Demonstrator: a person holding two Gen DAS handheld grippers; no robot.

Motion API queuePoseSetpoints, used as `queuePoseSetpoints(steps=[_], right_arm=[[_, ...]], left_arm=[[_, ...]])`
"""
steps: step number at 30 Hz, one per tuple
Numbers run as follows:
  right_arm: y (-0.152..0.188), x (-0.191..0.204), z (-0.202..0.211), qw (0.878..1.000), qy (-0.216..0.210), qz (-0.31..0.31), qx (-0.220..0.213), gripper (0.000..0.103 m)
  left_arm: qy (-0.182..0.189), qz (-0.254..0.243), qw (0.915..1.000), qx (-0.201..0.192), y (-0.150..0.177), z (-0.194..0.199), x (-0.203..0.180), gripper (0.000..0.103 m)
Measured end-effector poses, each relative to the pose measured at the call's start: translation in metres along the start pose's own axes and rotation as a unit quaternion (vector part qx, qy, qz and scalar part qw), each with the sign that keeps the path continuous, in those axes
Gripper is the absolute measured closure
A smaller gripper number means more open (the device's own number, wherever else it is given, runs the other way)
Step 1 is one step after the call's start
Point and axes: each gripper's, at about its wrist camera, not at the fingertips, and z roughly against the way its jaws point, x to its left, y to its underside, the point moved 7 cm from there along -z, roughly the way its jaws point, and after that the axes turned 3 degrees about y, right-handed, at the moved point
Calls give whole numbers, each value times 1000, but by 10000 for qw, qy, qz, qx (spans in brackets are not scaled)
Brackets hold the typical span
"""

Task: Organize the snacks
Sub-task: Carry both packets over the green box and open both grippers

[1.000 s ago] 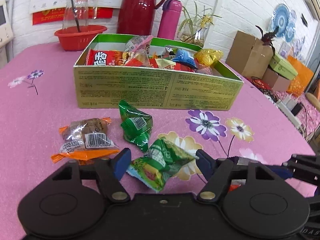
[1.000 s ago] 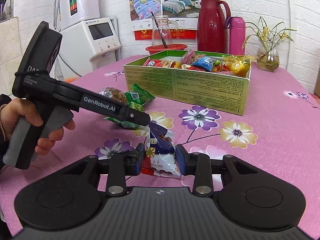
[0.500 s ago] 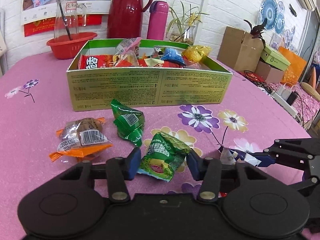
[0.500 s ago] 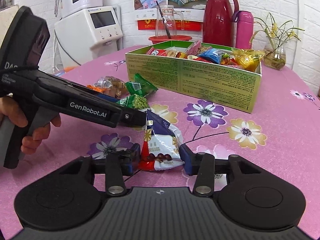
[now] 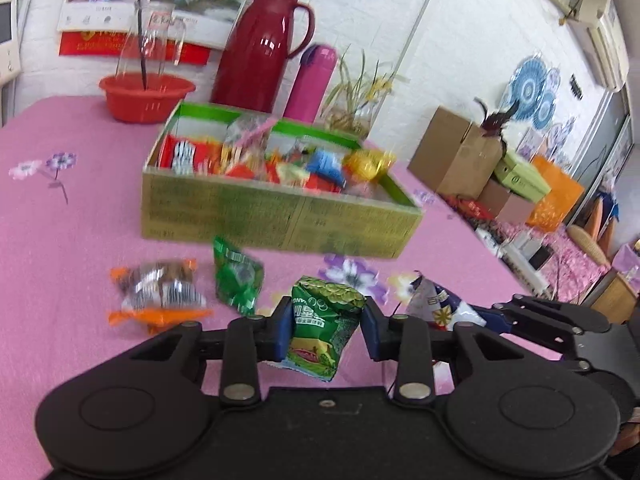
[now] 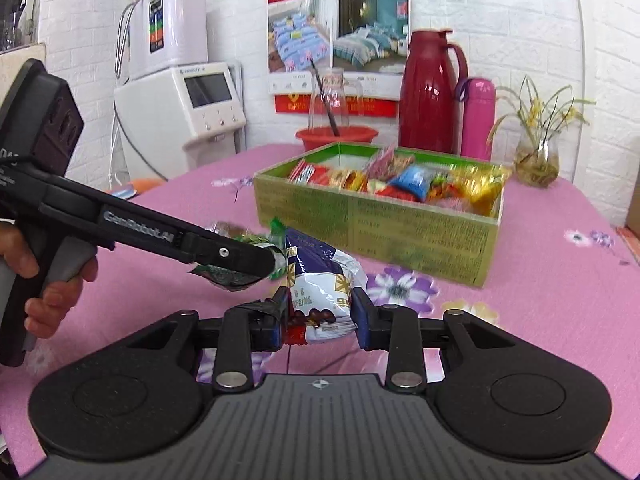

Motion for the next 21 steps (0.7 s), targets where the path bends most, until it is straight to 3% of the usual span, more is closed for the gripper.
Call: queuePoseSetpoints(steps=[8, 13, 21], right_arm=[[-49, -24, -17, 9978, 382, 38, -547, 46], [-77, -34, -49, 9956, 499, 17, -797, 46], [-97, -47, -106, 9962, 455, -159, -723, 45]], left_arm=[[-89, 114, 9974, -702, -64, 7, 4, 69], [-455, 176, 9942, -956, -93, -9, 25, 69], [-936, 293, 9903, -981, -114, -41, 63, 68]])
